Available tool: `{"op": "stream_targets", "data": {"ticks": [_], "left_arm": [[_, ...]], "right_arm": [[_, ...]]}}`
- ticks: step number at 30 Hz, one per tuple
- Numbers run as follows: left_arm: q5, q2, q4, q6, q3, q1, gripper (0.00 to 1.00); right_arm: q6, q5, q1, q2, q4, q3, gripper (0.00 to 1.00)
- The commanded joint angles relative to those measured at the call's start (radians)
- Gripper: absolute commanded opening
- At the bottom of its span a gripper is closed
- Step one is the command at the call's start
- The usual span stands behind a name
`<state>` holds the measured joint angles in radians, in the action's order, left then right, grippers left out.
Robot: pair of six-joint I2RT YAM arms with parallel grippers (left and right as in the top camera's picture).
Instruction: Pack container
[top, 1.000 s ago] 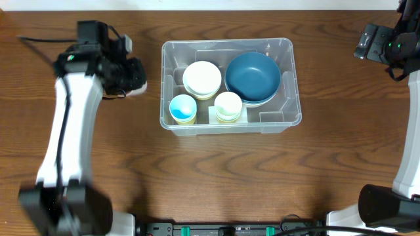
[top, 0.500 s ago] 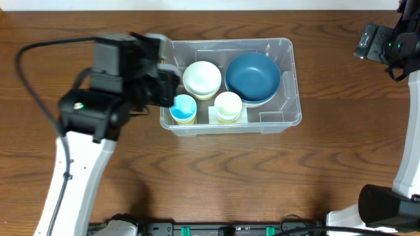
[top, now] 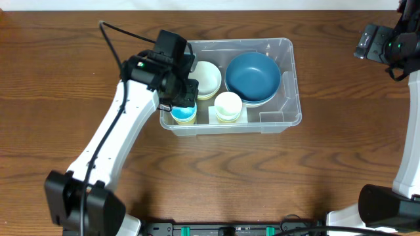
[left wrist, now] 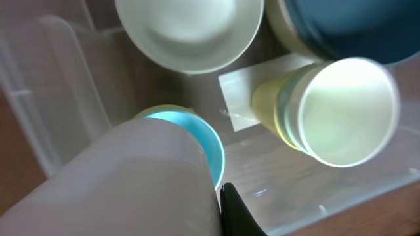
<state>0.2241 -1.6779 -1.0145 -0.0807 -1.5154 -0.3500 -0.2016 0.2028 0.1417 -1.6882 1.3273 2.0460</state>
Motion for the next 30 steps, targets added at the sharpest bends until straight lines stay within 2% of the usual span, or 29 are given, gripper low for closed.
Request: {"op": "stream_targets", "data": {"ticks": [1,17,19,22,23,26,30], "left_arm": [[-0.019,-0.041,-0.011,0.009,-0.007,-0.001,0.06],[0.011,-0.061,-0.07,-0.006,-0.007,-0.011,0.07],[0.011,-0.061,-0.07,-0.006,-0.007,-0.011,0.17],[0.011,-0.061,-0.07,-0.006,-0.007,-0.011,0.65],[0.011,-0.061,-0.07,-0.006,-0.007,-0.011,0.74],[0.011,-0.061,-0.07,-0.006,-0.007,-0.011,0.82],[0.011,-0.055,-0.076,-0.006,-0.011,-0.011,0.85]], "right_arm": [[-0.011,0.007,0.002,0.001,0.001,0.001,0.99],[-0.011,0.007,0.002,0.001,0.001,0.001,0.99],[-0.011,0.007,0.002,0.001,0.001,0.001,0.99],[-0.011,0.007,0.002,0.001,0.001,0.001,0.99],[-0.011,0.007,0.002,0.001,0.001,0.001,0.99],[-0.011,0.007,0.002,0.001,0.001,0.001,0.99],[-0.011,0.007,0.002,0.001,0.001,0.001,0.99]]}}
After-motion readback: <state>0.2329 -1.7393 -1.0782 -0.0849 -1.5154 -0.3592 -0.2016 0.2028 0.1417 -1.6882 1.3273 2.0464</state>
